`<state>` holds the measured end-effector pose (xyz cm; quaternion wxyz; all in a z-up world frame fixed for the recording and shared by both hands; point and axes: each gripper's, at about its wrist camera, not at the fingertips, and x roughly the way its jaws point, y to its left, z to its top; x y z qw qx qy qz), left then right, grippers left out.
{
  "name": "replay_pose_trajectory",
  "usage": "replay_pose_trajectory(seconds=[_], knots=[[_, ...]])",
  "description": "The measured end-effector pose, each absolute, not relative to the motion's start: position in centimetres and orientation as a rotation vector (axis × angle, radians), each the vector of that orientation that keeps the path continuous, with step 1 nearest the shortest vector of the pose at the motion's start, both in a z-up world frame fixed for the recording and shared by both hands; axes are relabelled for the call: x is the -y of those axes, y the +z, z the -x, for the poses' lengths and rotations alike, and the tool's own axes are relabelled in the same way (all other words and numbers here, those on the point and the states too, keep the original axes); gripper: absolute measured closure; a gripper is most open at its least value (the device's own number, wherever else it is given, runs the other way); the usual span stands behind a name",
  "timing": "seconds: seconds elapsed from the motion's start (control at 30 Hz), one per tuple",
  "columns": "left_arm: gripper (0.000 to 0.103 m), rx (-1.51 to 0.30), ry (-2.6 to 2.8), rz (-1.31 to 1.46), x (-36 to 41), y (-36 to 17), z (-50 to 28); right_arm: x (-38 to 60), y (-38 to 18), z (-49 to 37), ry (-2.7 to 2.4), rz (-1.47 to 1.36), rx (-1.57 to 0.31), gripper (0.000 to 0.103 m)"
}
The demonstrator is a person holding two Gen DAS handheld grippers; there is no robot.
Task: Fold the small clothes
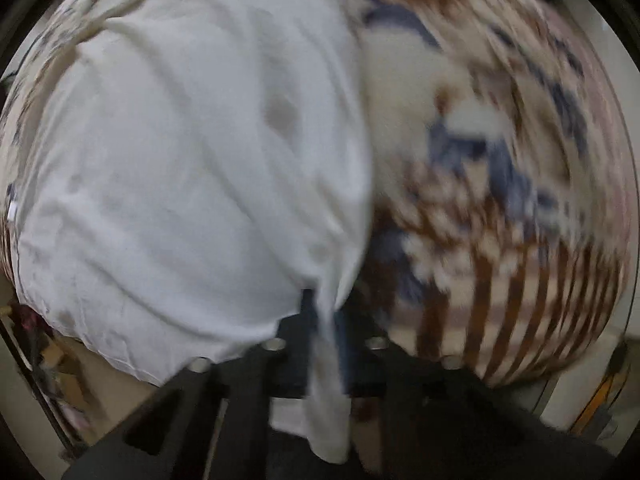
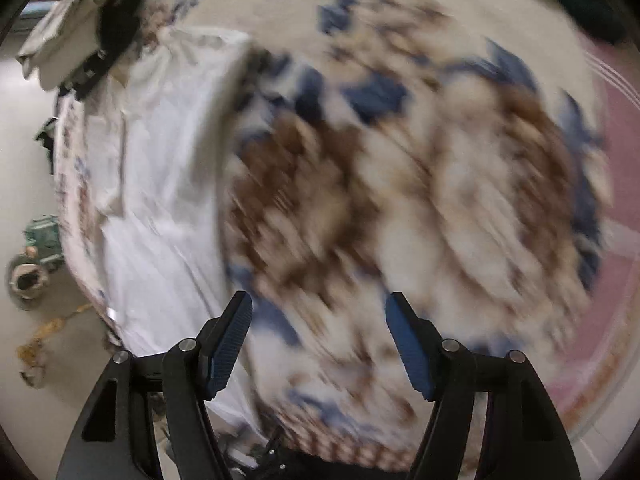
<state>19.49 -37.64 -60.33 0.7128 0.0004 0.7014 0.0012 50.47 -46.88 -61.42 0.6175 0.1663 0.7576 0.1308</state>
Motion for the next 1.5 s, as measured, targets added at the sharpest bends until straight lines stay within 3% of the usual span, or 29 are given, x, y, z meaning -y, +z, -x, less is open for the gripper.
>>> replay_pose_trajectory(seconds=[0.23,0.33,0.4,0.7,0.93,1.0,1.07,1.13,1.3,1.33,1.37,1.4,1.43,1.5], knots=[[0.1,-1.469,0.013,-0.009,35.0,-57.2,-20.6,43.6,-65.1,-58.9,0.321,-0.539,-1.678,0.036],[0.101,-1.464,0.02,0.004,34.0,-56.1,-20.2,42.8,-66.5,-61.1,0.299,-0.59,-1.677,0.061],[0.101,-1.462,0.034,0.023,33.0,-55.1,-20.0,42.5,-66.4,-61.7,0.262,-0.574,-1.661,0.096],[0.101,-1.362,0.178,0.118,27.3,-49.6,-18.2,37.0,-57.7,-62.6,0.343,-0.424,-1.592,0.099],[0.097,-1.414,-0.002,0.265,26.6,-52.6,-17.7,27.1,-52.3,-63.5,0.319,-0.096,-1.603,0.1],[0.087,-1.423,-0.037,0.26,27.9,-53.2,-17.1,26.9,-51.8,-62.8,0.308,-0.047,-1.593,0.1],[0.052,-1.432,-0.088,0.242,30.0,-54.4,-16.2,27.5,-51.9,-62.3,0.28,-0.045,-1.595,0.1],[0.047,-1.459,-0.125,0.241,31.7,-55.8,-15.7,28.4,-52.7,-62.0,0.251,-0.069,-1.604,0.1],[0.047,-1.554,-0.099,0.108,36.7,-60.8,-16.1,31.1,-54.6,-61.0,0.212,-0.073,-1.616,0.1],[0.047,-1.563,-0.08,0.085,37.3,-61.6,-16.2,31.8,-55.0,-60.8,0.204,-0.081,-1.618,0.1],[0.057,-1.552,-0.05,0.078,37.5,-62.1,-16.4,32.3,-55.2,-60.7,0.2,-0.089,-1.621,0.1],[0.072,-1.524,-0.035,0.103,37.4,-61.9,-16.5,33.0,-55.3,-60.4,0.197,-0.093,-1.624,0.1],[0.102,-1.505,-0.003,0.114,37.0,-61.5,-16.6,33.4,-55.4,-60.3,0.198,-0.095,-1.626,0.1],[0.101,-1.463,0.026,0.155,36.1,-60.2,-16.7,34.0,-55.2,-60.1,0.204,-0.098,-1.627,0.1]])
